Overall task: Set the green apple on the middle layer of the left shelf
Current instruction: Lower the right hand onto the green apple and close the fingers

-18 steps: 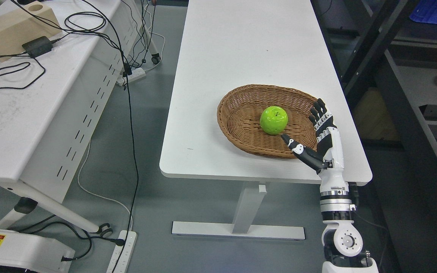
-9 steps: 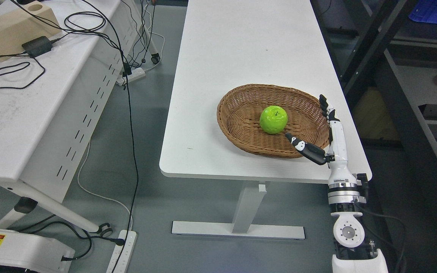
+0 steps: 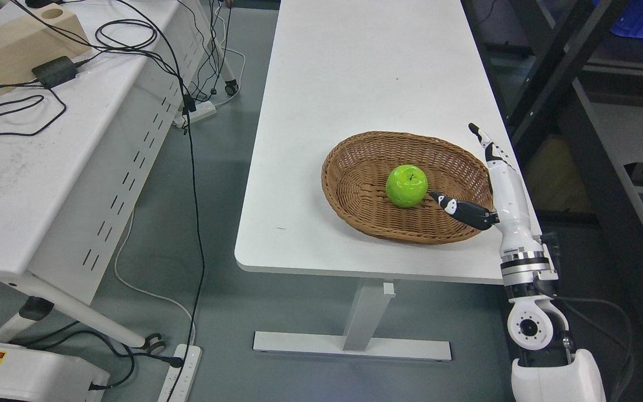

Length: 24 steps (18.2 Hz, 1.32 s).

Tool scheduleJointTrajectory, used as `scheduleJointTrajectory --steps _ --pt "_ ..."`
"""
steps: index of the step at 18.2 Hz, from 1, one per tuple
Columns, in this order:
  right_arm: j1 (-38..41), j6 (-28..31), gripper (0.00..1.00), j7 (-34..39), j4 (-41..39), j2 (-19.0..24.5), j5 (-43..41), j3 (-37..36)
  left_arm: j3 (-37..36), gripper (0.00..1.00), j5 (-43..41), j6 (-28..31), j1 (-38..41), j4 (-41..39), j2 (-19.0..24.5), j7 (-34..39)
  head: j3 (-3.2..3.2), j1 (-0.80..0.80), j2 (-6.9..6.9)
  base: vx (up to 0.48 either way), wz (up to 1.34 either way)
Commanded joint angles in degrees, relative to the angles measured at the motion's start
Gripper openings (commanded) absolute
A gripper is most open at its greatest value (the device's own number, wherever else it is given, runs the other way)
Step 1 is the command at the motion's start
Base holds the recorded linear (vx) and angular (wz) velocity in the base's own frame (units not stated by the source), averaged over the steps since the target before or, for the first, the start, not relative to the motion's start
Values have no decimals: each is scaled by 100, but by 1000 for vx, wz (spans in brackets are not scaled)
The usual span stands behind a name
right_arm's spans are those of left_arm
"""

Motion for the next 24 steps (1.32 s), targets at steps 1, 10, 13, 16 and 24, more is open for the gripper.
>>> scheduleJointTrajectory --steps 1,10,13,16,24 --pt "-369 169 92 484 99 -289 646 542 0 100 0 -16 0 0 100 4 0 0 0 92 56" --pt "-290 169 92 519 601 -228 928 1263 0 100 0 -16 0 0 100 4 0 0 0 95 68" --pt "-334 169 93 704 889 -219 1006 1447 0 100 0 -16 0 0 100 4 0 0 0 58 45" --pt "-369 204 92 722 1198 -219 1147 1659 0 100 0 -16 0 0 100 -5 0 0 0 34 18" --pt "-852 468 92 678 1277 -96 1147 1580 0 100 0 -16 0 0 100 4 0 0 0 4 0"
